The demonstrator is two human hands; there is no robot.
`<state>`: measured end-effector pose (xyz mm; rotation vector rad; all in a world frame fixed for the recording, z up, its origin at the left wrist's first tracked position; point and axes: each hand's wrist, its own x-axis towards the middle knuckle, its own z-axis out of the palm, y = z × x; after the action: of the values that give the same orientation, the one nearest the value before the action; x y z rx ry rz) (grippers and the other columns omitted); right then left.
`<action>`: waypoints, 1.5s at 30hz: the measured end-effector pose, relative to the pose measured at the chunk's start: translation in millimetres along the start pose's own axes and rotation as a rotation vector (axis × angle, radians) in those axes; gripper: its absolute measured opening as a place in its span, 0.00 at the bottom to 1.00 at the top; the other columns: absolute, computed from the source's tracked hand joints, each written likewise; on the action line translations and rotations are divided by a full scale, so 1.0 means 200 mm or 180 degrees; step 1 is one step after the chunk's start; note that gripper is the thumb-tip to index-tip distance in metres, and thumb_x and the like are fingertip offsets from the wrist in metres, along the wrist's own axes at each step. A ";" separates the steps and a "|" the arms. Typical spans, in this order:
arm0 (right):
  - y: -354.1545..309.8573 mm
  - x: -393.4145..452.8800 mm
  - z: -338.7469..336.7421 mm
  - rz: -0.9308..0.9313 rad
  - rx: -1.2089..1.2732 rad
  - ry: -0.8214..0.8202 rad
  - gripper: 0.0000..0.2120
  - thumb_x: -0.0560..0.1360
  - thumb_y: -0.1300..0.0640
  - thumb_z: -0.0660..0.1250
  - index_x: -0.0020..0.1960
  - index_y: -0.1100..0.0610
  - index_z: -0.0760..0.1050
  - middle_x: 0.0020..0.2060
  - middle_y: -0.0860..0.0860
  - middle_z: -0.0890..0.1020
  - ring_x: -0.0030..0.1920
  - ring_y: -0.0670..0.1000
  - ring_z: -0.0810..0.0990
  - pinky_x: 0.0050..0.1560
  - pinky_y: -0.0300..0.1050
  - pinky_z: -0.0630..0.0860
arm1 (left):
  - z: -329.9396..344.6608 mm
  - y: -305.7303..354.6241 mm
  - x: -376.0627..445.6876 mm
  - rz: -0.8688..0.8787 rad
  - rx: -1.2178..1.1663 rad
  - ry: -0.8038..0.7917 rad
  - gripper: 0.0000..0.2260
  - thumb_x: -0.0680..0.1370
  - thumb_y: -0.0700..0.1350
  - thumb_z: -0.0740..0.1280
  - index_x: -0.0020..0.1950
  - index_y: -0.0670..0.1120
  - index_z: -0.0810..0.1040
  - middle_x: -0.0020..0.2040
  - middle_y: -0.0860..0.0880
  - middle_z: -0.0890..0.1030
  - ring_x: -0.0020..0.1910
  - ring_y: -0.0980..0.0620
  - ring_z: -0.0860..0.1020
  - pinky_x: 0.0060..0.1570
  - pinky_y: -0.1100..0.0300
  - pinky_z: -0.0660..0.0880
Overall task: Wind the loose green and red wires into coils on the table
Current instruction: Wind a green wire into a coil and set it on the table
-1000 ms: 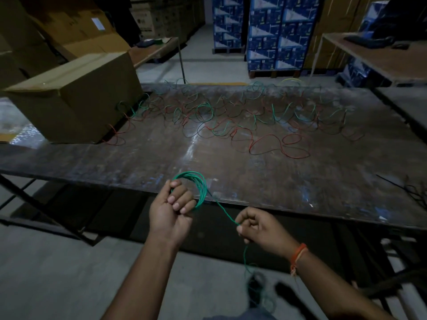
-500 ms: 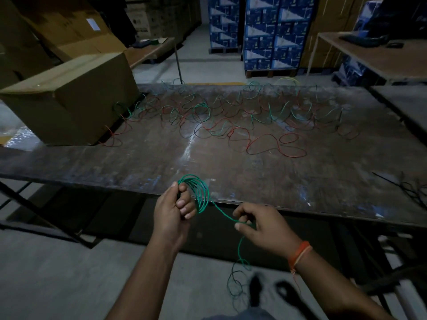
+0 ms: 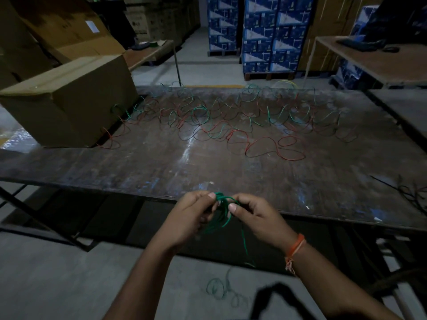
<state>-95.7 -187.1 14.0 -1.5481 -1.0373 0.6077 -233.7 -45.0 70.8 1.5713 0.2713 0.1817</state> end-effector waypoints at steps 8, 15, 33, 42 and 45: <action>-0.06 0.02 0.01 0.0075 0.0516 -0.0080 0.09 0.80 0.55 0.60 0.50 0.58 0.77 0.40 0.41 0.79 0.43 0.39 0.75 0.47 0.34 0.71 | 0.05 0.00 0.04 -0.0229 -0.0897 0.0400 0.14 0.83 0.46 0.55 0.37 0.47 0.67 0.28 0.50 0.56 0.24 0.56 0.52 0.23 0.67 0.51; -0.07 0.06 0.06 -0.0015 0.0555 0.0585 0.13 0.81 0.49 0.57 0.42 0.53 0.72 0.35 0.45 0.74 0.39 0.46 0.71 0.45 0.45 0.68 | 0.11 -0.09 0.10 -0.0239 -0.2041 0.0335 0.11 0.79 0.48 0.58 0.38 0.46 0.70 0.25 0.53 0.59 0.21 0.57 0.56 0.24 0.63 0.55; 0.05 -0.01 -0.06 0.0321 0.0346 -0.0210 0.11 0.84 0.55 0.62 0.51 0.64 0.75 0.39 0.53 0.79 0.38 0.46 0.78 0.43 0.41 0.76 | -0.01 -0.02 0.13 -0.0361 -0.3432 -0.0017 0.14 0.81 0.47 0.55 0.37 0.49 0.70 0.23 0.55 0.59 0.23 0.59 0.52 0.23 0.67 0.50; 0.43 -0.04 -0.08 0.1692 -0.2928 0.0424 0.07 0.77 0.60 0.65 0.49 0.55 0.83 0.49 0.57 0.81 0.51 0.60 0.82 0.51 0.45 0.75 | -0.03 0.01 0.13 -0.0335 -0.3093 -0.0207 0.12 0.80 0.47 0.56 0.37 0.49 0.70 0.25 0.56 0.55 0.22 0.59 0.53 0.23 0.66 0.50; 0.36 0.00 0.04 0.1225 -0.1814 -0.0363 0.10 0.76 0.66 0.67 0.38 0.58 0.80 0.33 0.50 0.80 0.36 0.47 0.77 0.41 0.39 0.70 | 0.03 0.01 0.14 -0.0432 -0.3042 -0.0306 0.13 0.80 0.48 0.55 0.36 0.49 0.70 0.25 0.56 0.55 0.22 0.59 0.53 0.23 0.66 0.50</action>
<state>-81.4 -181.7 -56.6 -2.2683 -1.0589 0.7043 -205.1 -43.4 70.2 0.6094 0.1706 0.1017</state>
